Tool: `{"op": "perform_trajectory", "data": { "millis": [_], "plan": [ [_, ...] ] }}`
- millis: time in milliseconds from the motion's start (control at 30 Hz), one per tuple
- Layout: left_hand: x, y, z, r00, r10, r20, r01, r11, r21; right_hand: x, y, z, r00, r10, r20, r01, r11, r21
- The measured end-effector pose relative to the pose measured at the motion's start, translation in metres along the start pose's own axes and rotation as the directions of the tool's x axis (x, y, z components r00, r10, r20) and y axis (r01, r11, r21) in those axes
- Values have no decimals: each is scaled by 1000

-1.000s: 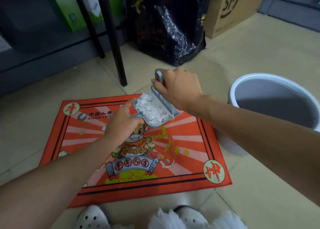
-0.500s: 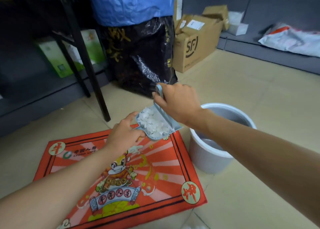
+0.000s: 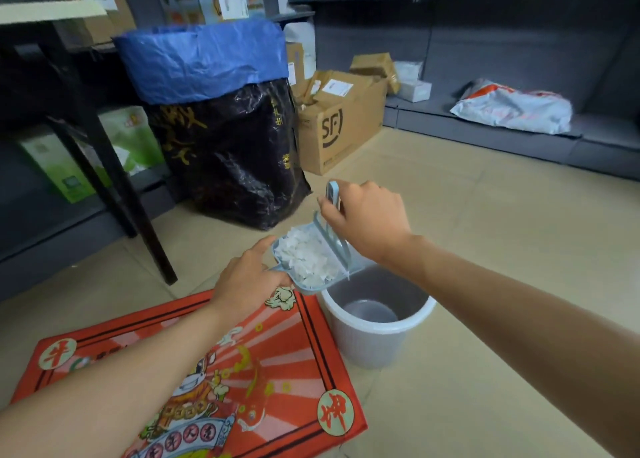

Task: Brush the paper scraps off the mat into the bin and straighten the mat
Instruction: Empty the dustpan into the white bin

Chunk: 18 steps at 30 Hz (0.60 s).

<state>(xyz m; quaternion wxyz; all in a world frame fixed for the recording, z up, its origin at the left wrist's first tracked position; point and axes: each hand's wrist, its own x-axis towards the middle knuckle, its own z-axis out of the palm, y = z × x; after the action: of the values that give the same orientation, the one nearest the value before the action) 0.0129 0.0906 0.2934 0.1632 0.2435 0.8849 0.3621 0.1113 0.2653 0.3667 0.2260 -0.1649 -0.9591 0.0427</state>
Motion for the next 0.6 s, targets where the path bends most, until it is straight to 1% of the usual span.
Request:
{"op": "perform_trajectory", "data": {
  "millis": [200,400,500,600],
  "plan": [
    [-1,16,37,998,13,57,-15,1000,27,-24,41,4,990,130,46,-131,991,18],
    [13,16,75,993,17,120,-24,998,51,-45,73,23,963,258,85,-261,965,30],
    [18,18,88,989,18,150,-31,996,87,-52,87,38,942,320,104,-327,942,69],
    [23,13,101,986,-8,166,-15,991,133,-58,97,58,909,387,156,-409,901,144]
  ]
}}
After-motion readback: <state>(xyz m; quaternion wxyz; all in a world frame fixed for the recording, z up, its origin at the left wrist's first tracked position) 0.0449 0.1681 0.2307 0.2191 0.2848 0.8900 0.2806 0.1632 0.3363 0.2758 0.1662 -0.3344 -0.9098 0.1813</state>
